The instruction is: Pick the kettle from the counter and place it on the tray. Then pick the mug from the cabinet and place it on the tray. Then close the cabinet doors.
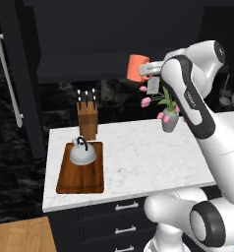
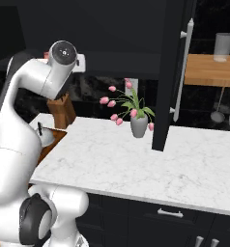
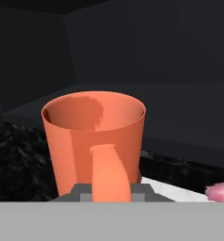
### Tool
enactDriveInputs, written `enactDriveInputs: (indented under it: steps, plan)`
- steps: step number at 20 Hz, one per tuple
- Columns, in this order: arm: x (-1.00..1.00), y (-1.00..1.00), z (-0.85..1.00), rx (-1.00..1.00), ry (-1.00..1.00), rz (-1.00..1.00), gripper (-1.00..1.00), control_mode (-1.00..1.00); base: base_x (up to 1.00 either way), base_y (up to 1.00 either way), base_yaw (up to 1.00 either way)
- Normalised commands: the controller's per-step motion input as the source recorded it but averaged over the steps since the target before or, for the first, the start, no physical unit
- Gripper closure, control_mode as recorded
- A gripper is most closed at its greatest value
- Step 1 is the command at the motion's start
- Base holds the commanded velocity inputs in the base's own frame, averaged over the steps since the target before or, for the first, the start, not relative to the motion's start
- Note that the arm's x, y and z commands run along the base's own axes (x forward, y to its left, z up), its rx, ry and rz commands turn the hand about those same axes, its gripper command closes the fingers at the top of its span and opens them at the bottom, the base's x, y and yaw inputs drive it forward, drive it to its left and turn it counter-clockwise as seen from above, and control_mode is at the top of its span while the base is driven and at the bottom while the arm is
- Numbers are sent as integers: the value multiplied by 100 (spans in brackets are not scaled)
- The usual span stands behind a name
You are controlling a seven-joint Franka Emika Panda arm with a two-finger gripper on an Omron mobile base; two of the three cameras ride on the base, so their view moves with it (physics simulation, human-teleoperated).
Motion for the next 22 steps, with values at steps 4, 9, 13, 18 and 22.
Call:
enactDriveInputs:
  steps: [4,9,13,18,22]
  plan:
    - [-100,23,-13,-4,0,0,100,-100,0,0,0]
    - [-84,36,-30,-9,0,0,100,-100,0,0,0]
    - [-33,45,-52,-15,0,0,100,-100,0,0,0]
    - [0,37,-63,-18,2,2,100,-100,0,0,0]
    - [-18,41,-54,-7,0,17,100,-100,0,0,0]
